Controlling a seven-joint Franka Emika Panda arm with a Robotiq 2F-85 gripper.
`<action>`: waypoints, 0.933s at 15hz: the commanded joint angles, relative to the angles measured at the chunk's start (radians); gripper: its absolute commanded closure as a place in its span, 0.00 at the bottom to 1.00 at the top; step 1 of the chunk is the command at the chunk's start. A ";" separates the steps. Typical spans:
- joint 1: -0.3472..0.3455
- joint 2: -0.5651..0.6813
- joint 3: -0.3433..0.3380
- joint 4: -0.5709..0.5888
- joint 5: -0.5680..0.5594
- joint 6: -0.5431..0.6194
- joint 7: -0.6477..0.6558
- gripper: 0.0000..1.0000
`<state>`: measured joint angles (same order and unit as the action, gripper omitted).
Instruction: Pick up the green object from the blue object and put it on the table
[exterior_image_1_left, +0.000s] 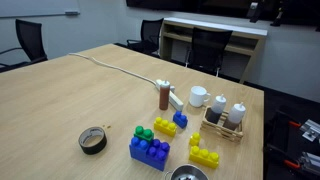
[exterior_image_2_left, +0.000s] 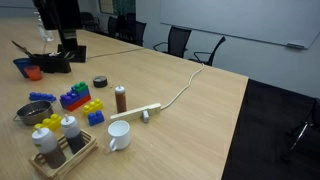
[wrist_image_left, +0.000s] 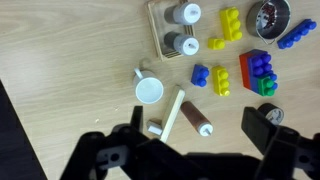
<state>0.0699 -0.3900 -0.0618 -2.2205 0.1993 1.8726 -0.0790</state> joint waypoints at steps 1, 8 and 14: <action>-0.017 0.001 0.014 0.002 0.005 -0.002 -0.005 0.00; 0.052 0.123 0.126 0.035 -0.039 0.092 -0.034 0.00; 0.080 0.196 0.188 0.028 -0.107 0.253 0.007 0.00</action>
<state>0.1517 -0.1936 0.1250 -2.1943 0.0911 2.1295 -0.0724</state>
